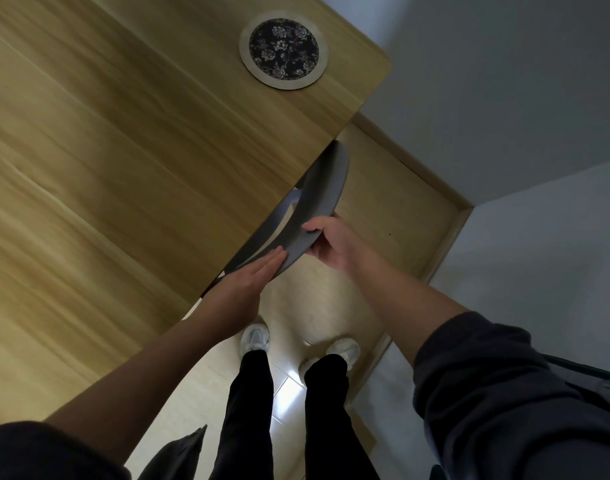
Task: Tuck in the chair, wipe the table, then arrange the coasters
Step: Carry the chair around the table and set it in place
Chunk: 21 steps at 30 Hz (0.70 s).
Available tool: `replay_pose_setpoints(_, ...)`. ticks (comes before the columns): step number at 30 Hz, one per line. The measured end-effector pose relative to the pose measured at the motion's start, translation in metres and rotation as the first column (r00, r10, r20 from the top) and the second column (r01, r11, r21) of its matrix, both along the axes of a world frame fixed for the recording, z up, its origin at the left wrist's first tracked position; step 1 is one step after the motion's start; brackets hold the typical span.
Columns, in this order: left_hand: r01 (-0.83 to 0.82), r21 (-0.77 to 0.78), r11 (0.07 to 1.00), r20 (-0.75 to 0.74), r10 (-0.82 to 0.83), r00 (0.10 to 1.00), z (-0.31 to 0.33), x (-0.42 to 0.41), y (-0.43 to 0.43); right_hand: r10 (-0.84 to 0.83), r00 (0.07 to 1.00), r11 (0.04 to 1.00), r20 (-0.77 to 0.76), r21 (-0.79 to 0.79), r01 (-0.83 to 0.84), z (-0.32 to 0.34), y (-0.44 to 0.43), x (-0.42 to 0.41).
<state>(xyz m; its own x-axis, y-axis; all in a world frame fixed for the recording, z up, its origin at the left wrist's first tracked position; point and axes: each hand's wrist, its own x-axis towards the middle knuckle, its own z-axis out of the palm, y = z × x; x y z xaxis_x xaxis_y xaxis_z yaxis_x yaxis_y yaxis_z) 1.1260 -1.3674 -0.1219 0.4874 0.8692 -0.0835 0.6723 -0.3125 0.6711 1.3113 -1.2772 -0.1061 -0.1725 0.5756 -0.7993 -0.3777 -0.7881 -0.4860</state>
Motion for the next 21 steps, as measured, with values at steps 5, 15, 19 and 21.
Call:
replay_pose_setpoints(5, -0.088, -0.07, 0.994, -0.037, 0.086, 0.996, 0.005, 0.012, 0.009, 0.075, 0.996, 0.997, 0.037, -0.013, -0.075, 0.004, 0.001, 0.003)
replay_pose_setpoints(15, -0.161, 0.207, 0.965, -0.306, 0.221, 0.926, 0.016, 0.052, 0.016, 0.12, 0.981, 0.992, 0.154, 0.02, -0.124, 0.002, 0.026, 0.022)
replay_pose_setpoints(19, -0.142, 0.252, 0.957, -0.401, 0.237, 0.885, 0.007, 0.05, 0.017, 0.111, 0.989, 0.99, 0.098, 0.08, -0.12, -0.003, 0.023, 0.025)
replay_pose_setpoints(21, -0.159, 0.263, 0.952, -0.447, 0.266, 0.854, 0.002, 0.052, 0.017, 0.1, 0.992, 0.989, 0.077, 0.102, -0.107, -0.005, 0.022, 0.025)
